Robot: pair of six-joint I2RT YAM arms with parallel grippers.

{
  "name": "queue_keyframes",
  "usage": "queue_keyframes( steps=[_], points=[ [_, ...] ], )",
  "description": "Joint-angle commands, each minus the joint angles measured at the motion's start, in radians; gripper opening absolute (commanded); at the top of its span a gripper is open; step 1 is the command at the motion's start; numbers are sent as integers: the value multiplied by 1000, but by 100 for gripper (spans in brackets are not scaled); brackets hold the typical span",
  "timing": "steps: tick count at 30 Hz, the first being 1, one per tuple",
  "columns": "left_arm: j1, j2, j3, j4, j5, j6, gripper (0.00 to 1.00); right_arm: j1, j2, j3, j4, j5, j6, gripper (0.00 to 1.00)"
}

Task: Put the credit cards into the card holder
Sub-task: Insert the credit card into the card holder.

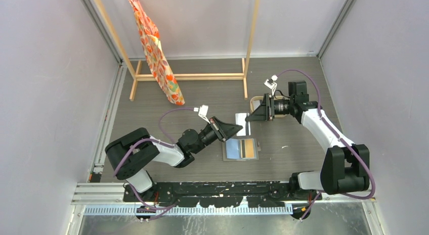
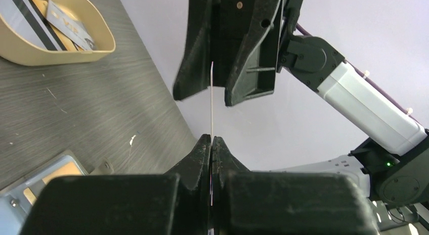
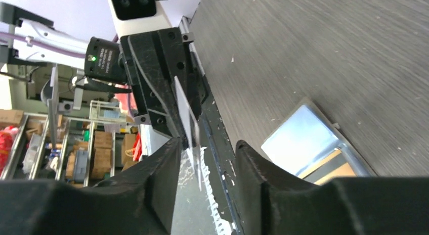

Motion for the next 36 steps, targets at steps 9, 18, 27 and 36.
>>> queue_keyframes(
  steps=[9,18,27,36],
  points=[
    [-12,-34,26,53,-115,34,0,48,3,19,49,-129,19,35],
    [-18,-22,46,52,-116,34,0,65,16,30,46,-135,24,21],
    [-17,-68,-46,39,-132,67,42,6,-32,75,-134,-91,-170,1],
    [-21,-589,46,-1179,-155,323,71,-23,-83,86,-458,108,-600,1]
  ],
)
